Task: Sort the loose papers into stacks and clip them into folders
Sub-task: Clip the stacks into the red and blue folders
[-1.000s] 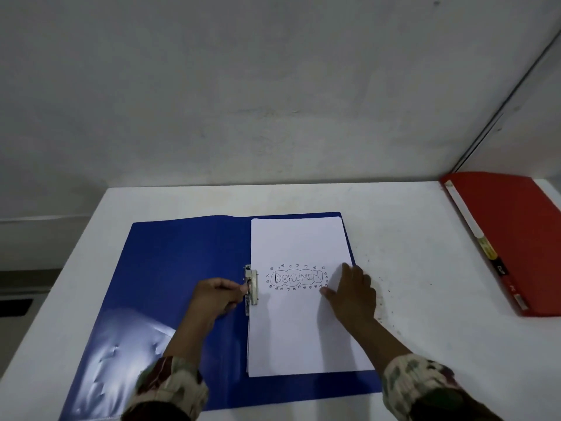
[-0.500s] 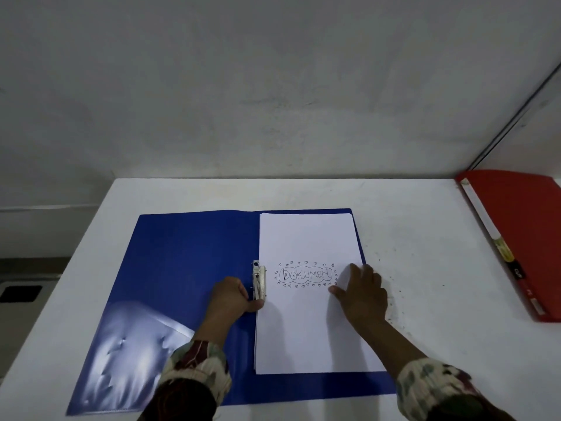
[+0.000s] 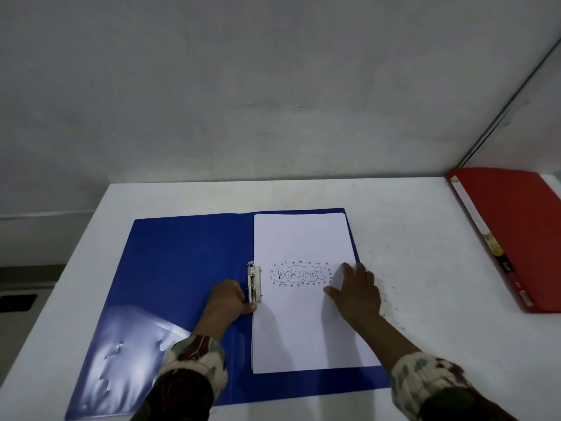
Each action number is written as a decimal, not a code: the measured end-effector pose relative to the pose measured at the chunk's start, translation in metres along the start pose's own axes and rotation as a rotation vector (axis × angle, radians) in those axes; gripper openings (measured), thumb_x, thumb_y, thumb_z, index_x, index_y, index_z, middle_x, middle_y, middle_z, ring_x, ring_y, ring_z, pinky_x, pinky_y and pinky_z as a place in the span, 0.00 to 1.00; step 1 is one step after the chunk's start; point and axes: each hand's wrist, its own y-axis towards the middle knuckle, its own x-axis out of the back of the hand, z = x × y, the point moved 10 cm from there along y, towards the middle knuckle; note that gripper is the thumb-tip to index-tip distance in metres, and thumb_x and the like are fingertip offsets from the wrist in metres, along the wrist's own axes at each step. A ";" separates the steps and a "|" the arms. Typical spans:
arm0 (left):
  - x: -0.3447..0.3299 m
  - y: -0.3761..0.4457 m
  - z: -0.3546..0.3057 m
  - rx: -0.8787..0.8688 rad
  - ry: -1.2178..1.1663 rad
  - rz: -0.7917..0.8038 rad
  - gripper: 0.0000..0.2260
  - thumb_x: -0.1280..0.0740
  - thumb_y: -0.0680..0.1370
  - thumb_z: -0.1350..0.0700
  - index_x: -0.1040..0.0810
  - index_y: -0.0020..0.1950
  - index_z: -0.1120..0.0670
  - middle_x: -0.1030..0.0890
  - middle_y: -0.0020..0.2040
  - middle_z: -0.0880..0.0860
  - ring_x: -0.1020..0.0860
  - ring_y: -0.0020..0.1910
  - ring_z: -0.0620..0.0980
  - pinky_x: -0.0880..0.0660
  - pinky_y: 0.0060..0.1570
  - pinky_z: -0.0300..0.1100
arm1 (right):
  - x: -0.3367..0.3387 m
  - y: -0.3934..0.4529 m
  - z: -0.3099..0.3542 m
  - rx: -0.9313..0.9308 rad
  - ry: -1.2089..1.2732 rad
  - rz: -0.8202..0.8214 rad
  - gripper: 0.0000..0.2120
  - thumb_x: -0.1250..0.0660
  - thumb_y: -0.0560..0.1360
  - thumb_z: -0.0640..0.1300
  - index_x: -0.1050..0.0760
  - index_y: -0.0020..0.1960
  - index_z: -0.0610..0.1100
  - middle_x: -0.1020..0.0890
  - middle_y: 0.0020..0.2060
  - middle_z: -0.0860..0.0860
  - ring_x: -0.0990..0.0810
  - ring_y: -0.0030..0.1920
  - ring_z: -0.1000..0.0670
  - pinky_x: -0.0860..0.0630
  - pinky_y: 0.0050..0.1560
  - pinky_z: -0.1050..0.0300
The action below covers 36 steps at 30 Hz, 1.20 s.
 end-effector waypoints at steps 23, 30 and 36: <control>0.024 -0.140 0.183 0.591 -0.508 -0.933 0.32 0.29 0.72 0.52 0.38 0.71 0.58 0.45 0.75 0.63 0.48 0.74 0.64 0.52 0.70 0.62 | -0.103 -0.141 0.150 0.790 -0.413 0.201 0.36 0.52 0.62 0.69 0.19 0.54 0.50 0.16 0.53 0.47 0.16 0.46 0.43 0.19 0.38 0.52; 0.029 -0.147 0.179 0.561 -1.011 -1.072 0.35 0.29 0.72 0.56 0.45 0.74 0.52 0.56 0.77 0.57 0.40 0.70 0.65 0.36 0.66 0.58 | -0.104 -0.156 0.176 0.920 -0.438 0.206 0.33 0.49 0.78 0.59 0.51 0.76 0.42 0.40 0.71 0.33 0.36 0.66 0.30 0.28 0.57 0.42; 0.028 -0.164 0.175 0.644 -1.273 -1.117 0.38 0.29 0.72 0.59 0.48 0.75 0.49 0.52 0.76 0.56 0.39 0.70 0.60 0.34 0.65 0.54 | -0.092 -0.151 0.177 0.921 -0.442 0.224 0.36 0.46 0.78 0.59 0.56 0.76 0.42 0.44 0.73 0.37 0.38 0.68 0.34 0.30 0.59 0.44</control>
